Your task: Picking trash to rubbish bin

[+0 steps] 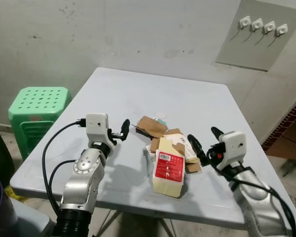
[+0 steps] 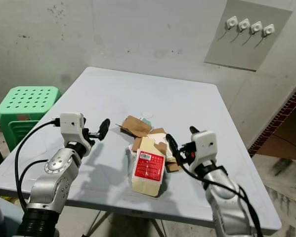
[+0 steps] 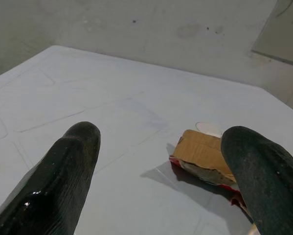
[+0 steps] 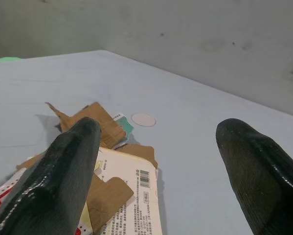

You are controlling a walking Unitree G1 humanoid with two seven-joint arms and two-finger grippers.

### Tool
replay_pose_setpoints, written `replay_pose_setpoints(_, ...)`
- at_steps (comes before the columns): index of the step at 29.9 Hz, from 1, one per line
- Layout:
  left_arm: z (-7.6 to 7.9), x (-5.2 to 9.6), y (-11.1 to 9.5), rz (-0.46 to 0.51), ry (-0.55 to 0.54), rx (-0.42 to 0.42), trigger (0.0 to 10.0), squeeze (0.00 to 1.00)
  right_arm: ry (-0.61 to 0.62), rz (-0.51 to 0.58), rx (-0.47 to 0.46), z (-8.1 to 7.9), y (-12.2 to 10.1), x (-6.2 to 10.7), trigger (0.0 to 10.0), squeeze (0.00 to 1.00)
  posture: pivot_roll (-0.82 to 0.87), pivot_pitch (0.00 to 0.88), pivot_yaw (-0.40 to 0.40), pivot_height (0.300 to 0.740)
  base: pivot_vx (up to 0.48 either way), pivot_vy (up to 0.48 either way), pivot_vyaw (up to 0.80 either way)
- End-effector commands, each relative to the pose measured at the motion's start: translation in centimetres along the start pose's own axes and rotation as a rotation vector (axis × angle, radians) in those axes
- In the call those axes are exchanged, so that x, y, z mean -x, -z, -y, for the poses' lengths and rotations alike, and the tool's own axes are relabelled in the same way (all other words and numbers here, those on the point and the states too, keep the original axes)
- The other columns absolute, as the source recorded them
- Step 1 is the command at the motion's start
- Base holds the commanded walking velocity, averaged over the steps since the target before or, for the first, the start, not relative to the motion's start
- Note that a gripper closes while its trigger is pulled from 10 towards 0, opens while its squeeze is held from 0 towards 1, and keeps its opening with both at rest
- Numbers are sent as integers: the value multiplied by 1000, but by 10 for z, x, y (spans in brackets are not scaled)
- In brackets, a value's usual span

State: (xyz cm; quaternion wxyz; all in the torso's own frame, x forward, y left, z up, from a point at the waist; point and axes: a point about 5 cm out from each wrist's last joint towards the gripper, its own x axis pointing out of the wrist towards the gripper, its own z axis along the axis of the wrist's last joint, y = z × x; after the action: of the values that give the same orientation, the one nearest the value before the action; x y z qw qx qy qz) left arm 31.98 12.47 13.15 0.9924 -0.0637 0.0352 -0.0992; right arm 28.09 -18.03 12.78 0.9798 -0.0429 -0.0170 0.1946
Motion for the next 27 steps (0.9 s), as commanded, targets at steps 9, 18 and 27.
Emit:
replay_pose_setpoints(9, 10, 15, 3, 9, 52, -41, 10000, 0, -134, -64, 47, 11, 0, -22, 10000, 0, 15, 0, -166, 740, 0, 0, 0)
replay_pose_setpoints(18, 6, 25, -4, 17, 35, -66, 10000, 0, -204, -84, 29, 4, 1, -43, 10000, 0, 68, 0, -195, 740, 0, 0, 0)
replay_pose_setpoints(27, 18, 44, -16, 25, 122, -95, 10000, 0, -238, -98, 15, 2, 0, -70, 10000, 0, 139, 27, -211, 740, 0, 0, 0)
